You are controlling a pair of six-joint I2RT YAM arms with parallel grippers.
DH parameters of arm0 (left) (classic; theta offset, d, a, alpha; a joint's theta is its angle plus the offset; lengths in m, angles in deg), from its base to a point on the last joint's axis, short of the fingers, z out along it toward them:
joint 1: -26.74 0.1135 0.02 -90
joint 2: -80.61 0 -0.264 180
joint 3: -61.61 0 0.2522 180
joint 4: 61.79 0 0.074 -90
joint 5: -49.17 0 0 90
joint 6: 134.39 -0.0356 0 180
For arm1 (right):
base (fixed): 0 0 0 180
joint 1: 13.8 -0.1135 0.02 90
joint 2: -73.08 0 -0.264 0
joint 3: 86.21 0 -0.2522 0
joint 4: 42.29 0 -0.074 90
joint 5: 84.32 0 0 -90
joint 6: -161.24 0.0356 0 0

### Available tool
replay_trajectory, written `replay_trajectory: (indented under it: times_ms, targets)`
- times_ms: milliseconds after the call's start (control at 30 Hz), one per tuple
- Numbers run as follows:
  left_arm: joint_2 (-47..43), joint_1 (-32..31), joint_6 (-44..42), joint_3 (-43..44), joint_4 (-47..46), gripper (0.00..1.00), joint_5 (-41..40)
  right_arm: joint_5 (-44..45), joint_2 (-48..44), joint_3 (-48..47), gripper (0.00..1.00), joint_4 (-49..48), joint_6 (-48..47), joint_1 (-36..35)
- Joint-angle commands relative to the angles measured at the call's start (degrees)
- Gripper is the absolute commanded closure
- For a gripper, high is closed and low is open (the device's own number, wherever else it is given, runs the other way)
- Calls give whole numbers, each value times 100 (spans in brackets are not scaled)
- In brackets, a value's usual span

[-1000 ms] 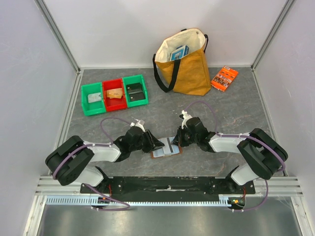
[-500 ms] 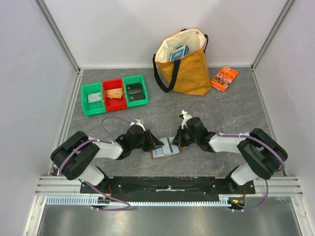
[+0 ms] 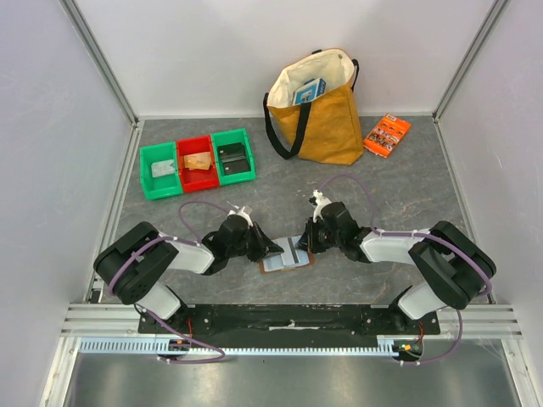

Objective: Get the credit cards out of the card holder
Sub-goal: Remove the credit card from the card holder.

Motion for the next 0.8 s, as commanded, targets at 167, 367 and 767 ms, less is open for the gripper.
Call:
replay_trajectory:
  times_ms: [167, 367, 767]
  targets:
    - [-66, 121, 213, -449, -1009, 98, 220, 134, 221, 163, 92, 553, -118, 13]
    - [-163, 157, 204, -528, -957, 98, 263, 152, 273, 146, 100, 623, -118, 39]
    - [-514, 227, -6, -625, -368, 98, 193, 354, 432, 41, 100, 860, -179, 48]
